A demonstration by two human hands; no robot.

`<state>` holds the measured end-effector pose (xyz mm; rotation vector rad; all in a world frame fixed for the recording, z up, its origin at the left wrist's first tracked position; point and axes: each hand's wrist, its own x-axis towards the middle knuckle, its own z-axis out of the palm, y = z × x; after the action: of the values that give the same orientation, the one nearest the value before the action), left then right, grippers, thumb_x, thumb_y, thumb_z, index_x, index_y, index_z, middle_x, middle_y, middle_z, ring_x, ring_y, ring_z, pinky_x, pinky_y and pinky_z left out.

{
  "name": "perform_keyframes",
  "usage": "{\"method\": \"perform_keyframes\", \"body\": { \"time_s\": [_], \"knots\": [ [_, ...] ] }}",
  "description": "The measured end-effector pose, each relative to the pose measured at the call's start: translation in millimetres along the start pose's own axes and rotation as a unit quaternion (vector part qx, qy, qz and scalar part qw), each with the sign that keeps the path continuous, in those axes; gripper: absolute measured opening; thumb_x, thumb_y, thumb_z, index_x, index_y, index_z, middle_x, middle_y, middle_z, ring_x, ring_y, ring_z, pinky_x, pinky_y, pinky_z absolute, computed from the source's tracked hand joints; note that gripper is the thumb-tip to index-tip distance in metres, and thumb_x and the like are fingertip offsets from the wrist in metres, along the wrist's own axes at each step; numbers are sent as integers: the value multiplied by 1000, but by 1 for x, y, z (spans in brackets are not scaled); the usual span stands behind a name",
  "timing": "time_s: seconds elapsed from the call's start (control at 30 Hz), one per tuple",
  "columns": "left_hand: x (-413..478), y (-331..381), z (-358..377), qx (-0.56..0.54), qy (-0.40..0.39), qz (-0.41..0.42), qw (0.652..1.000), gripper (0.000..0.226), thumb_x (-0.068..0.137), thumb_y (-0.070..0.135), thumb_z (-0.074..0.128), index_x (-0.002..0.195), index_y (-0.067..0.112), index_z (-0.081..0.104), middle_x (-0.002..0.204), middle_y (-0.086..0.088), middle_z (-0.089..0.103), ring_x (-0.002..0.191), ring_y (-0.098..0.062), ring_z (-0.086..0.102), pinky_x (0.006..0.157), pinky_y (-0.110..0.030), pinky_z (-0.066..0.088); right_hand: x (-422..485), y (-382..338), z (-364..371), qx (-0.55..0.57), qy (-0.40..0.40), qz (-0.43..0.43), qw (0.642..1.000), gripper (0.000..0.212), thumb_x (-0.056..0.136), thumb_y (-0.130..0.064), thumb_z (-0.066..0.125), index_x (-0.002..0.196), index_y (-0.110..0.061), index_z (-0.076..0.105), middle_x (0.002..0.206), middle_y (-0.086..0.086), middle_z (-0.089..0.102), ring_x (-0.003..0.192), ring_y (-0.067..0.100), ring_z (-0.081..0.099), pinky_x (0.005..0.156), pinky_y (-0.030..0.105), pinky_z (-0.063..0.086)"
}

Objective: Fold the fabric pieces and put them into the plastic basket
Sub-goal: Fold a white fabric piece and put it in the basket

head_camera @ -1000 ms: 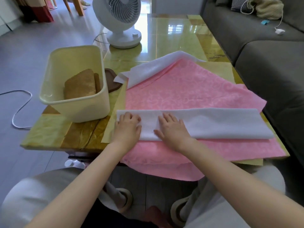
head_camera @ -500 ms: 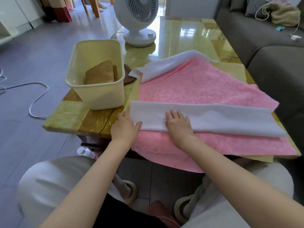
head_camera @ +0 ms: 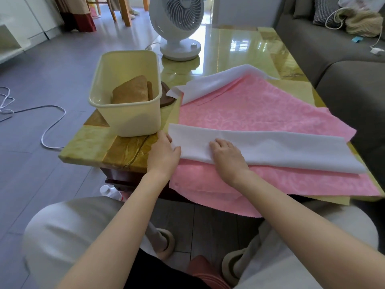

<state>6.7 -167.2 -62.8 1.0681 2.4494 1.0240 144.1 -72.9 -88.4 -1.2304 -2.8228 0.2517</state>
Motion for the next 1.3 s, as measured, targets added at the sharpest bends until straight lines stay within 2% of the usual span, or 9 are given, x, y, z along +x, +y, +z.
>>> {"method": "perform_keyframes", "body": {
  "time_s": [0.1, 0.23, 0.4, 0.53, 0.67, 0.8, 0.97, 1.1, 1.3],
  "knots": [
    [-5, 18, -1, -56, 64, 58, 995, 26, 89, 10, 57, 110, 6, 42, 87, -2, 50, 81, -23, 54, 72, -37, 47, -8, -7, -6, 115, 18, -30, 993, 50, 92, 4, 38, 140, -11, 39, 144, 8, 41, 133, 24, 37, 107, 33, 32],
    [-9, 51, 6, -117, 113, 150, 975, 33, 87, 6, 60, 115, 4, 42, 83, 7, 44, 79, -15, 51, 77, -38, 49, -14, -10, -22, 274, 107, -2, 956, 33, 97, -10, 42, 128, -11, 52, 126, 4, 61, 111, 20, 60, 96, 37, 48],
    [-13, 86, 37, -156, 54, 230, 959, 32, 85, 1, 59, 112, 3, 42, 87, 3, 52, 83, -24, 62, 80, -47, 52, -21, 11, -64, 518, 150, 108, 835, 32, 102, -26, 31, 96, -14, 60, 84, 1, 69, 74, 15, 68, 74, 37, 56],
    [-20, 99, 71, -139, -20, 261, 955, 43, 77, -6, 56, 117, 4, 43, 86, 2, 53, 85, -32, 61, 76, -47, 50, -29, 43, -78, 504, 107, 163, 841, 47, 99, -41, 32, 79, -17, 68, 78, -1, 72, 73, 11, 69, 66, 27, 55],
    [-27, 92, 96, -36, -94, 267, 959, 51, 76, -10, 49, 123, 8, 44, 107, -8, 55, 104, -29, 53, 88, -38, 41, -30, 69, -69, 552, 46, 256, 792, 26, 95, -21, 44, 99, -4, 63, 92, 12, 68, 76, 18, 68, 66, 29, 57],
    [-28, 76, 103, 124, -52, 267, 954, 63, 71, -11, 52, 127, 17, 46, 121, -5, 48, 114, -26, 43, 89, -32, 30, -29, 81, -62, 611, 8, 325, 722, 12, 89, -3, 45, 88, -1, 57, 80, 15, 59, 70, 24, 62, 65, 30, 58],
    [-22, 66, 92, 212, -48, 284, 934, 64, 71, -14, 53, 127, 18, 49, 133, -4, 45, 121, -27, 41, 93, -36, 32, -20, 91, -63, 592, -61, 297, 746, 18, 91, -22, 60, 101, -7, 60, 84, 12, 63, 78, 25, 64, 76, 35, 57],
    [-23, 61, 88, 231, -92, 285, 926, 62, 78, -11, 50, 133, 17, 44, 148, -5, 33, 136, -26, 28, 103, -36, 28, -6, 86, -59, 521, -79, 268, 807, 9, 89, 1, 55, 89, -4, 62, 84, 11, 62, 73, 20, 60, 57, 23, 53],
    [-23, 51, 80, 233, -125, 288, 920, 69, 83, -13, 40, 144, 18, 32, 155, -8, 21, 145, -26, 12, 111, -36, 20, 18, 90, -52, 457, -89, 256, 847, 14, 86, -1, 55, 95, -5, 64, 89, 10, 61, 84, 25, 58, 70, 32, 46]
  ]
}}
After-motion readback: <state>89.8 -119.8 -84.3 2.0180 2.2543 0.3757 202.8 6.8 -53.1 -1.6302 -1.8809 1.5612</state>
